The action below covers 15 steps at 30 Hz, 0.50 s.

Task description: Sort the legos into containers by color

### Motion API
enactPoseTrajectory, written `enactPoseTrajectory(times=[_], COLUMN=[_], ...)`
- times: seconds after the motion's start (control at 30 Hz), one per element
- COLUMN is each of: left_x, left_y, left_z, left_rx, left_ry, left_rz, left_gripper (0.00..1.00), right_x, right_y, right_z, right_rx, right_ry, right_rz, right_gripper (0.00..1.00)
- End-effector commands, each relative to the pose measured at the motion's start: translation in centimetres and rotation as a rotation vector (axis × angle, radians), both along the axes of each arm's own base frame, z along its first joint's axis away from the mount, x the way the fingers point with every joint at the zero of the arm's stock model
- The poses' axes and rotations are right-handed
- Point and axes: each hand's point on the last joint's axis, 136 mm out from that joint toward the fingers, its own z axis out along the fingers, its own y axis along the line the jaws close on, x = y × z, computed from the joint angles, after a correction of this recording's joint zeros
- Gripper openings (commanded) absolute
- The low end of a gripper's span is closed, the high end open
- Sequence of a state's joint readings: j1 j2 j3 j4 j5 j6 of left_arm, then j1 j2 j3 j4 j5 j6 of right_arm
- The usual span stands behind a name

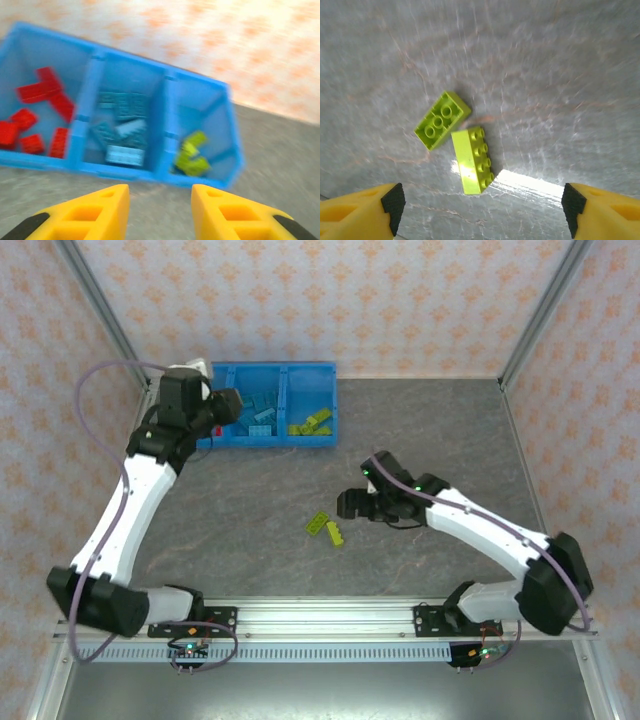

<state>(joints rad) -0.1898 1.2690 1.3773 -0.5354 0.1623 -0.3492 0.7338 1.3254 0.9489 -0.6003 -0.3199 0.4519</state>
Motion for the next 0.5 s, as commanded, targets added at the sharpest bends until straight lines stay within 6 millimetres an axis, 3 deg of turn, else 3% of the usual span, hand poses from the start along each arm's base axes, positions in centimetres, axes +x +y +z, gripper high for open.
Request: enactPoseTrajectory(times=[0.0,0.1,0.2,0.27,0.47], left_x=[-3.9,-7.7,-9.9,-10.6,-10.5], left_y=[-2.5,-5.2,-5.8,-5.6,-6.1], left_z=[-3.6,-5.3,-6.7,-7.4,-9.6], left_rx=[0.142,0.169,0.208,0.255,0.324], left_ry=[0.117,0.156,0.179,0.166,0.054], left_rz=[-0.209,-0.448,-0.567,-0.607,-0.682], left_gripper=[0.38,0.41,0.46,0.48,0.72], right_x=[-1.3,-1.6,-1.7,-1.5,-1.0], right_y=[1.6,2.4,3.8,4.4,3.7], right_z=[-1.9,-4.7,-5.9,-6.3,-8.7], right_rx=[-0.054,-0.098,-0.071,-0.072,-0.16], right_ry=[0.048,0.076,0.11,0.115,0.14], right_rz=[0.108,0.133,0.166,0.185,0.164], right_gripper=[0.81,0.79,0.74,0.71,0.54])
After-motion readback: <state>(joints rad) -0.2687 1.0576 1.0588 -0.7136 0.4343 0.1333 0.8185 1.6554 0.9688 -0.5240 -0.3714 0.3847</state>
